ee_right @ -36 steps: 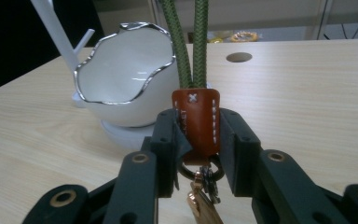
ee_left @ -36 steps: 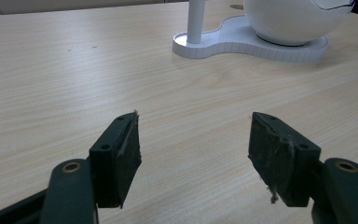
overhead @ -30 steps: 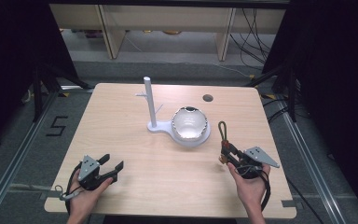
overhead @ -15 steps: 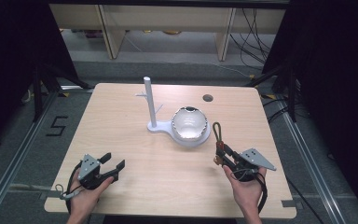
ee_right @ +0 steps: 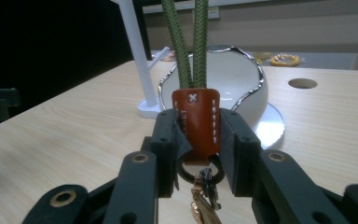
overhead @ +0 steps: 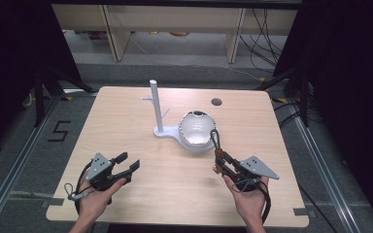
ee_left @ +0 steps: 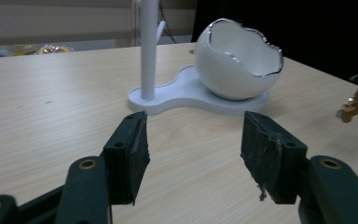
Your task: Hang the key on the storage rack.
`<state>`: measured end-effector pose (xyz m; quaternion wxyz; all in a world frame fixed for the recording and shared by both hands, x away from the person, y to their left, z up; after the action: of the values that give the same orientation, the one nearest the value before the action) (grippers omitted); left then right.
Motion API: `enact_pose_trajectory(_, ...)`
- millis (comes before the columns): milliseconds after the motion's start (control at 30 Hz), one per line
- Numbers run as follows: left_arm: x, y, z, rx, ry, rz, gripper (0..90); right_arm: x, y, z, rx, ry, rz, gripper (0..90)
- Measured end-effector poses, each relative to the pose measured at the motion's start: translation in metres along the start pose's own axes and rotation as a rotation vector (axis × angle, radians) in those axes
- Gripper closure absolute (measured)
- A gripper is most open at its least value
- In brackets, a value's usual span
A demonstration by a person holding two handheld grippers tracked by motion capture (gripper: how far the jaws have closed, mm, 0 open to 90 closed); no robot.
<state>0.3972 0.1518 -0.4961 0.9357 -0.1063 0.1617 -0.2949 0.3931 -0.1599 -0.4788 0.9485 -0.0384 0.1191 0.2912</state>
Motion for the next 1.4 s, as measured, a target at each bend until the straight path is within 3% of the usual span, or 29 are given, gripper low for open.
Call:
enact_pose_trajectory(200, 0.011, -0.026, 0.015, -0.003, 0.000, -0.099, 43.0, 0.005, 0.011, 0.008, 0.011, -0.018, 0.031, 69.8)
enact_pose_trajectory(233, 0.013, -0.030, 0.017, -0.009, 0.003, -0.112, 43.5, 0.006, 0.010, 0.009, -0.009, -0.022, 0.018, 69.8)
enact_pose_trajectory(267, 0.015, -0.033, 0.019, -0.010, 0.004, -0.123, 44.0, 0.007, 0.014, 0.010, 0.020, -0.022, 0.026, 69.8)
enact_pose_trajectory(333, 0.017, -0.038, 0.022, -0.003, 0.019, -0.126, 44.6, 0.009, 0.017, 0.012, 0.006, -0.024, 0.038, 69.8)
enact_pose_trajectory(467, 0.024, -0.051, 0.031, -0.008, 0.009, -0.176, 45.4, 0.015, 0.023, 0.014, -0.012, -0.035, 0.055, 69.8)
enact_pose_trajectory(633, 0.027, -0.055, 0.037, 0.005, 0.015, -0.172, 45.8, 0.018, 0.030, 0.013, 0.006, -0.025, 0.071, 69.7)
enact_pose_trajectory(700, 0.029, -0.056, 0.038, 0.001, 0.013, -0.174, 46.1, 0.019, 0.028, 0.014, -0.022, -0.030, 0.063, 69.7)
enact_pose_trajectory(800, 0.031, -0.059, 0.040, -0.001, 0.015, -0.179, 46.8, 0.020, 0.032, 0.014, -0.002, -0.031, 0.074, 69.7)
enact_pose_trajectory(933, 0.036, -0.064, 0.044, -0.005, 0.007, -0.206, 47.9, 0.021, 0.034, 0.016, -0.022, -0.037, 0.067, 69.7)
enact_pose_trajectory(1100, 0.039, -0.071, 0.048, 0.019, 0.018, -0.203, 49.5, 0.024, 0.039, 0.017, -0.010, -0.037, 0.083, 69.7)
enact_pose_trajectory(1167, 0.042, -0.076, 0.050, 0.012, 0.016, -0.214, 50.4, 0.027, 0.040, 0.018, -0.030, -0.043, 0.074, 69.8)
enact_pose_trajectory(1333, 0.046, -0.087, 0.052, 0.003, 0.026, -0.246, 52.3, 0.030, 0.046, 0.020, -0.015, -0.047, 0.089, 69.8)
enact_pose_trajectory(1367, 0.048, -0.095, 0.051, -0.037, 0.047, -0.256, 53.0, 0.032, 0.047, 0.021, -0.030, -0.051, 0.083, 69.8)
enact_pose_trajectory(1400, 0.050, -0.097, 0.053, -0.037, 0.047, -0.267, 53.5, 0.032, 0.047, 0.021, -0.042, -0.056, 0.087, 69.8)
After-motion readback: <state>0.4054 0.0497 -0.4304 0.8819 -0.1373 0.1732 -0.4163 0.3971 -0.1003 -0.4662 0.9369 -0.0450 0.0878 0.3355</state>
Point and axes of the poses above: each handheld gripper's, and its own axes: x roughly forward along the jaws, z roughly out of its top, y roughly to its left, the point moved 8 cm from there along x, roughly forward along the jaws, and after that the axes turned 9 degrees about -x, right-handed, at the moved point
